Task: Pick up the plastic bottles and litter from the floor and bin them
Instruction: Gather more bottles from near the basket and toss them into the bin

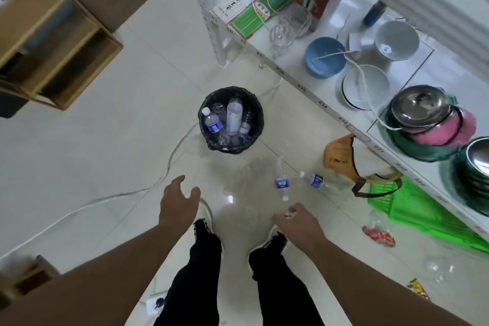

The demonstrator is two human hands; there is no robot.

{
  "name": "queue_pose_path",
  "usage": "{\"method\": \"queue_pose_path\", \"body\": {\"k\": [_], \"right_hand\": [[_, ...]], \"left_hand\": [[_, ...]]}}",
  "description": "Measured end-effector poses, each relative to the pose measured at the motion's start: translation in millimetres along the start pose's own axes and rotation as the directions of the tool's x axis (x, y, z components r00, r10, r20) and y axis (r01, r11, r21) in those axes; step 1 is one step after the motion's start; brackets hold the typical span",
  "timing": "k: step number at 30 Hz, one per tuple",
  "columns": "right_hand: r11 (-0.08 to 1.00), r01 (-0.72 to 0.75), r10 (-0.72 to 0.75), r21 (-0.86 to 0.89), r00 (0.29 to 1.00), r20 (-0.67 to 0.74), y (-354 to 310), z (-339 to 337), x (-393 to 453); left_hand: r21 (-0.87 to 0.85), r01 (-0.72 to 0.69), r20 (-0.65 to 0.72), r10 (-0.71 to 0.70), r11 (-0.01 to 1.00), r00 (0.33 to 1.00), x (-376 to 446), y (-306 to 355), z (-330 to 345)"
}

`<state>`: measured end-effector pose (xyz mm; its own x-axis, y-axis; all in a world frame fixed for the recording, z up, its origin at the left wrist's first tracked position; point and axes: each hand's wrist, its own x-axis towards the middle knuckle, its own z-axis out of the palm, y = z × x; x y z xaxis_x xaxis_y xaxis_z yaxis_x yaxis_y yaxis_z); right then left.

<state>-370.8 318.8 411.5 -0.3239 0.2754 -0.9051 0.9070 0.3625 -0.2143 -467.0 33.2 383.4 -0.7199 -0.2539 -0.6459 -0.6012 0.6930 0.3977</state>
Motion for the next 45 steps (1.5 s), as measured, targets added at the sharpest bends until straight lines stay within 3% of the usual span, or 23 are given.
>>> {"method": "queue_pose_path", "body": {"k": [9, 18, 26, 32, 45], "right_hand": [[1.0, 0.007, -0.008, -0.014, 0.999, -0.034, 6.3, 32.5, -40.7], [0.997, -0.006, 0.012, 0.075, 0.997, -0.08, 11.6, 85.8, -97.2], [0.985, -0.021, 0.039, 0.169, 0.994, -0.101, 41.2, 78.4, -148.9], [0.98, -0.031, 0.046, 0.198, 0.997, -0.069, 76.6, 58.9, -123.9], [1.0, 0.014, -0.015, -0.007, 0.998, -0.067, 130.7, 23.0, 0.7]], "left_hand": [[0.063, -0.042, 0.104, 0.035, 0.997, 0.994, -33.2, -53.8, -31.0], [0.087, -0.225, 0.233, 0.2, 0.97, 0.952, -48.8, -83.6, -80.8], [0.133, -0.23, 0.291, 0.183, 0.964, 0.939, -90.0, -83.1, -98.6], [0.208, -0.193, 0.269, 0.134, 0.959, 0.954, -101.6, -68.4, -55.3], [0.277, -0.191, 0.194, 0.14, 0.942, 0.971, -60.0, -28.9, 106.0]]}}
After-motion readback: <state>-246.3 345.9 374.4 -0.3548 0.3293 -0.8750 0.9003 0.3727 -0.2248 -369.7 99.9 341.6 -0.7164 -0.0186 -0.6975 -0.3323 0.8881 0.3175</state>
